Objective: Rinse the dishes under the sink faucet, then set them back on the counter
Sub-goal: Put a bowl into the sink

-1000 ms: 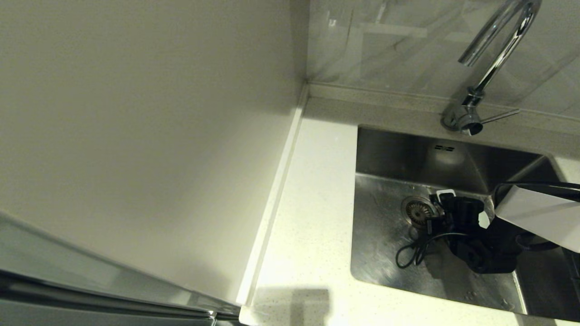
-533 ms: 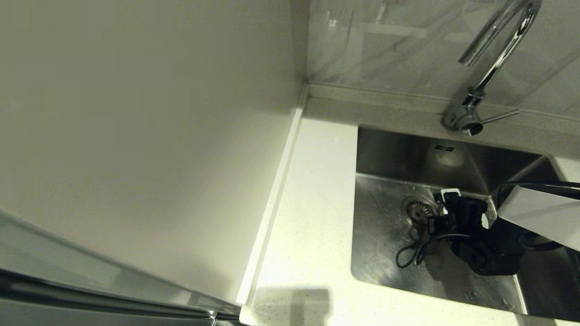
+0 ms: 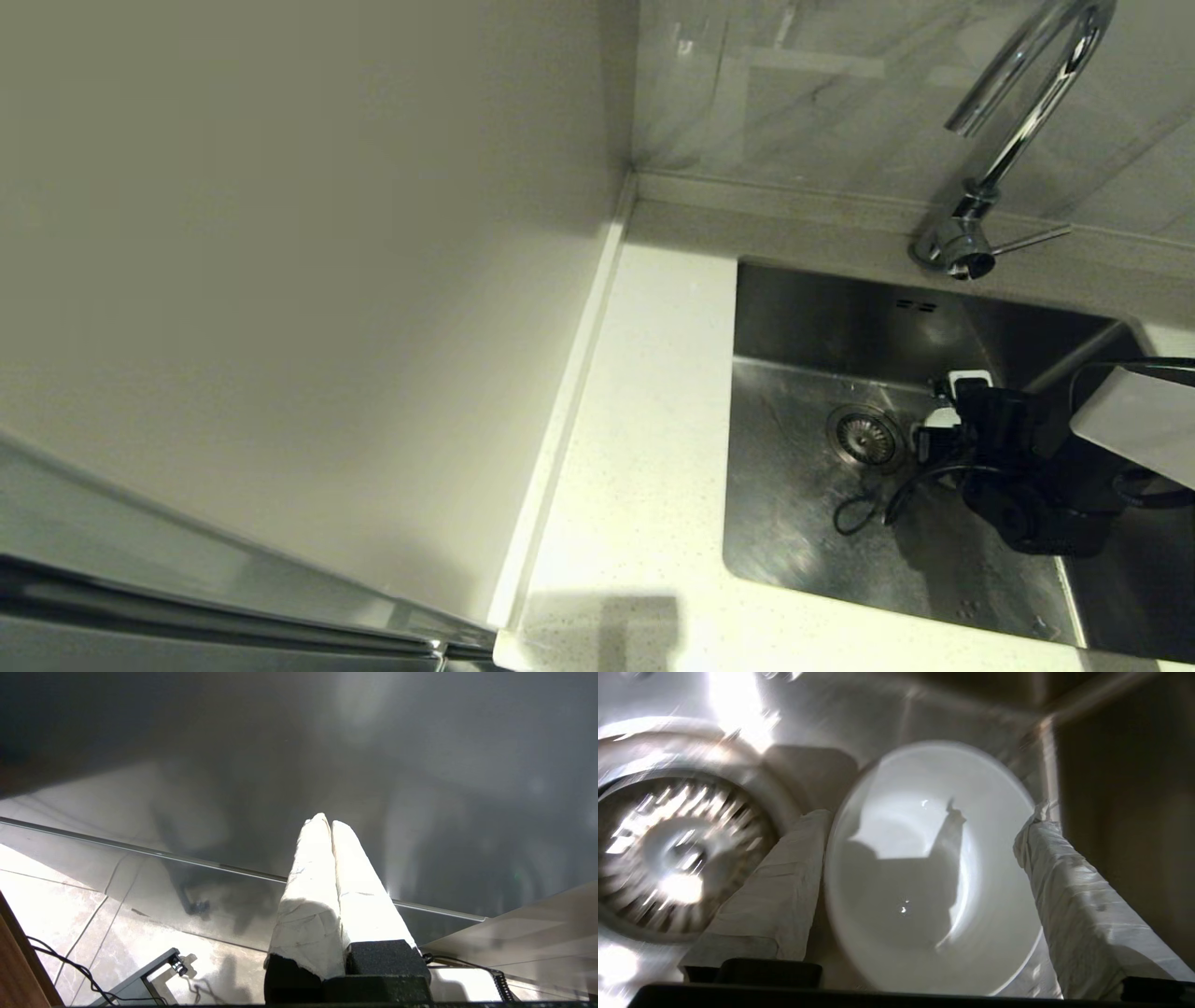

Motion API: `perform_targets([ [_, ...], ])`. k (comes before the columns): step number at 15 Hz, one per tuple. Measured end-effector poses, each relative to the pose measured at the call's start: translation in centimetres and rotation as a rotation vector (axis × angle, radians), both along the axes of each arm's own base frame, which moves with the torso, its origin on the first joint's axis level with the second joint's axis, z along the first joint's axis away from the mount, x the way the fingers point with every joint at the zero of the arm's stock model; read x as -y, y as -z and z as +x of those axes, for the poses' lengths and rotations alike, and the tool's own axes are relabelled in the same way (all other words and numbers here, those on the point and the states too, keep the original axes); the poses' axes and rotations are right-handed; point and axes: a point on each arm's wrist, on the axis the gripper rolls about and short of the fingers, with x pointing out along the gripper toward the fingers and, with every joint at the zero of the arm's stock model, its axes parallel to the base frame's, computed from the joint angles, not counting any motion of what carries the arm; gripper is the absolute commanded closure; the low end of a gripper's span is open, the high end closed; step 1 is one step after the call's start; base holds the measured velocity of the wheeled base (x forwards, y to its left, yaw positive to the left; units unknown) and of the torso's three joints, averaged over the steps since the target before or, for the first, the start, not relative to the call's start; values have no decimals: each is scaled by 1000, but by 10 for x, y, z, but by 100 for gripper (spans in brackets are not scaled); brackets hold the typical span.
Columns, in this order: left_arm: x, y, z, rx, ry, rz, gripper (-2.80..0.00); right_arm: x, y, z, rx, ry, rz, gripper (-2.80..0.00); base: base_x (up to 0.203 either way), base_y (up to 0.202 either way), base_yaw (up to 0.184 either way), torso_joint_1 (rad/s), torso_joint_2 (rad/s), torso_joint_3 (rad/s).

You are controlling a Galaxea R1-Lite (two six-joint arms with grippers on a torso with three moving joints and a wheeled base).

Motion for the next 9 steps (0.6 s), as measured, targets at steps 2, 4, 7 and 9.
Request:
perform_targets([
  [2,0,0,0,0,0,0,0,11,-5,5,14,34,10,-280,0,0,0,0,0,0],
  [4,0,0,0,0,0,0,0,15,-6,9,21,55,44,-280,0,0,0,0,0,0],
  [7,0,0,0,0,0,0,0,17,-7,11,38,66,60,-280,0,0,0,0,0,0],
  [9,0,0,0,0,1,0,0,18,-12,16,57,65,59,-280,0,0,0,0,0,0],
])
